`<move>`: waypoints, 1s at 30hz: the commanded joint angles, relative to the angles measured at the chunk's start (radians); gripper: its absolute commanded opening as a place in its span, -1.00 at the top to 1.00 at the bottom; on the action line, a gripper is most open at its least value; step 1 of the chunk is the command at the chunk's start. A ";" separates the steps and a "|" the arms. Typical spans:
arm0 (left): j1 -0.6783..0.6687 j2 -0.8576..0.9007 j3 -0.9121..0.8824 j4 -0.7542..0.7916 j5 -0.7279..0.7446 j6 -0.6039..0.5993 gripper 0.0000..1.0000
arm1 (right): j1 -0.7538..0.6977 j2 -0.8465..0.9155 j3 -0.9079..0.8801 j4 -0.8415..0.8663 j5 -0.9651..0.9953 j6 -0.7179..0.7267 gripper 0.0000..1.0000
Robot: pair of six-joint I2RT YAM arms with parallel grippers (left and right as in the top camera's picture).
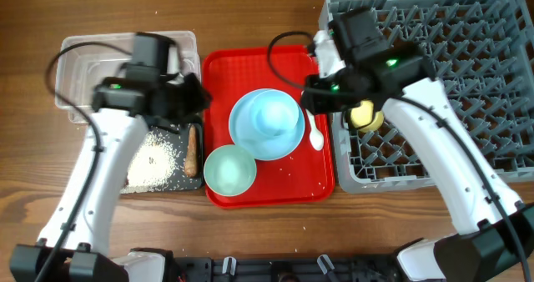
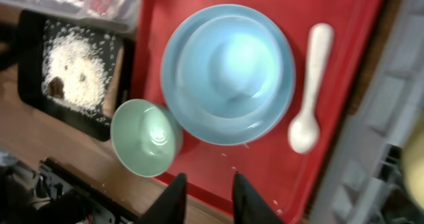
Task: Sort waste into correct bins and load items into the dishwasher rack
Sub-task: 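Grasp the blue bowl rim with the right gripper and lift, then carry the blue bowl right and set it in the rack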
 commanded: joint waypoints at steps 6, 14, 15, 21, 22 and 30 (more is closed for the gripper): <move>0.346 -0.077 0.010 -0.034 0.481 0.148 0.11 | 0.156 0.012 -0.084 0.171 -0.019 0.030 0.16; 0.477 -0.126 0.010 -0.094 0.513 0.148 -0.16 | 0.223 0.013 -0.180 0.343 0.085 -0.008 0.11; 0.477 -0.126 0.010 -0.100 0.513 0.148 -0.23 | 0.230 0.015 -0.190 0.355 0.110 -0.008 0.11; 0.477 -0.126 0.010 -0.135 0.478 0.148 -0.93 | 0.270 0.079 -0.202 0.412 0.176 -0.024 0.10; 0.477 -0.126 0.010 -0.132 0.459 0.148 -0.96 | 0.275 0.102 -0.202 0.425 0.194 -0.004 0.10; 0.481 -0.126 0.010 -0.130 0.449 0.148 -0.99 | 0.282 0.281 -0.202 0.535 0.233 0.027 0.10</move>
